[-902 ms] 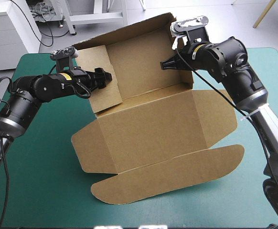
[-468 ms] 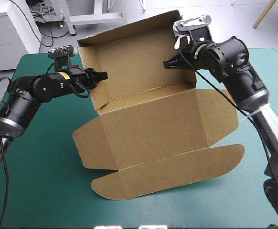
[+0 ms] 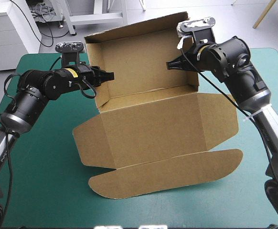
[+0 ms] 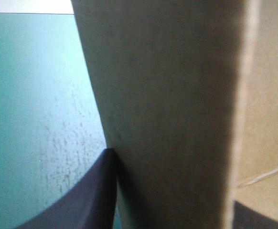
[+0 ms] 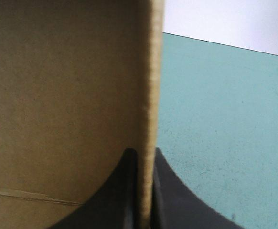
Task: Fold the box
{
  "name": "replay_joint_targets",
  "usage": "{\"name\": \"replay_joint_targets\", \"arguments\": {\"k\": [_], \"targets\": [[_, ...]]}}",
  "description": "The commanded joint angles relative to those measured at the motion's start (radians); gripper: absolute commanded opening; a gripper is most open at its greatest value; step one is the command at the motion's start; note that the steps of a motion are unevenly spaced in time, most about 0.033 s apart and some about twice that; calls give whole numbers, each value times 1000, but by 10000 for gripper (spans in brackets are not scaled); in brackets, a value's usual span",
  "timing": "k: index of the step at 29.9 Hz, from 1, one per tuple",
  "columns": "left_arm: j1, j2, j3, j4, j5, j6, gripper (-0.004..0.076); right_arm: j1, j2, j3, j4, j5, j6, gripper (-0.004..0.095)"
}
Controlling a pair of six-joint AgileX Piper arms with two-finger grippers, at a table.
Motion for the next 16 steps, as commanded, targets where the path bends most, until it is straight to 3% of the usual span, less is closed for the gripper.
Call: {"name": "replay_joint_targets", "arguments": {"k": [1, 10, 13, 16], "targets": [[-25, -14, -55, -9, -19, 28, -10, 4, -52, -29, 23, -55, -2, -13], [-25, -13, -55, 12, -37, 57, 23, 4, -52, -29, 21, -15, -4, -14], [-25, -13, -55, 20, -9, 99, 152, 4, -52, -29, 21, -15, -6, -14], [-25, -13, -55, 19, -23, 101, 392, 4, -50, -29, 3, -15, 1, -14]]}}
